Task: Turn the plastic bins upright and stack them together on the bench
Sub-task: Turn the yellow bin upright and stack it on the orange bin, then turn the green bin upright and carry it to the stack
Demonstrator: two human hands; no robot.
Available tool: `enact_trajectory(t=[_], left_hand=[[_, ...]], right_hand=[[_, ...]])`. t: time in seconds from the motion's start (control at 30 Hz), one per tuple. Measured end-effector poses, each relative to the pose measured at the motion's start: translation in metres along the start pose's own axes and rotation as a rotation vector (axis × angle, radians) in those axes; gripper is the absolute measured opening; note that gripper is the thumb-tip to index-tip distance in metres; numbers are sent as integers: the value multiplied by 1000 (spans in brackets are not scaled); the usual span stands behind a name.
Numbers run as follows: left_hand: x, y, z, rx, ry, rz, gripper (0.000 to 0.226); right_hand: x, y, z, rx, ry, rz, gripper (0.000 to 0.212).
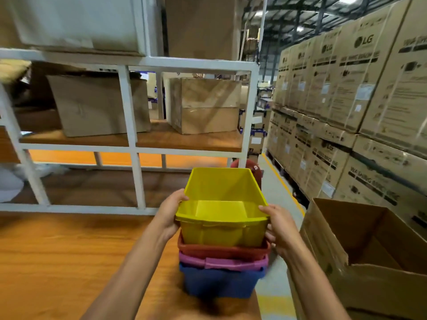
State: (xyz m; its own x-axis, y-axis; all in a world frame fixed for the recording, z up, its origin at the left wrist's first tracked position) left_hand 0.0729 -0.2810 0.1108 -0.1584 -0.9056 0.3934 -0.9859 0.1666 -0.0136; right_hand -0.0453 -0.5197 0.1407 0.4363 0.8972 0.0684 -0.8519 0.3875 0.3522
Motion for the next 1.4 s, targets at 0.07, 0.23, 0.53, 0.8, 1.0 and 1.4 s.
enact_trajectory(t=[0.07,0.23,0.53,0.8,1.0,1.4], left_hand=[[-2,1,-2,16,-9,-89,48],[3,12,-12,93,-269,-75,47],[2,33,-8,150,-545,-112,45],[17,55,-18,299,-568,-115,47],[-6,96,-52,547,-571,-244,48],[-168,223,-41,586,-978,-508,57]], right_hand=[[-6,-6,1,-10,8,-2,15],[-11,-26,-2,-103,150,-56,18],[-10,-15,-9,-227,497,-151,23],[2,-3,-13,-380,765,-232,60],[41,44,-6,-721,744,-350,41],[210,132,-131,-948,528,224,31]])
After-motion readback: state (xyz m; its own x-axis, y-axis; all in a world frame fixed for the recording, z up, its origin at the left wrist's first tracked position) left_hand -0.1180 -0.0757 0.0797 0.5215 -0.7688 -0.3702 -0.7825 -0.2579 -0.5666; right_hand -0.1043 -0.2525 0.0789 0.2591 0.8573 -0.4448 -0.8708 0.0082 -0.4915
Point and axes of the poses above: each hand's wrist, its own y-axis away from the middle knuckle, its own x-axis out of the palm, z = x × y, the point moved 7 cm from there along -y, towards the middle knuckle, and after that the axes turned 11 degrees about x, right-handed, at the moved point
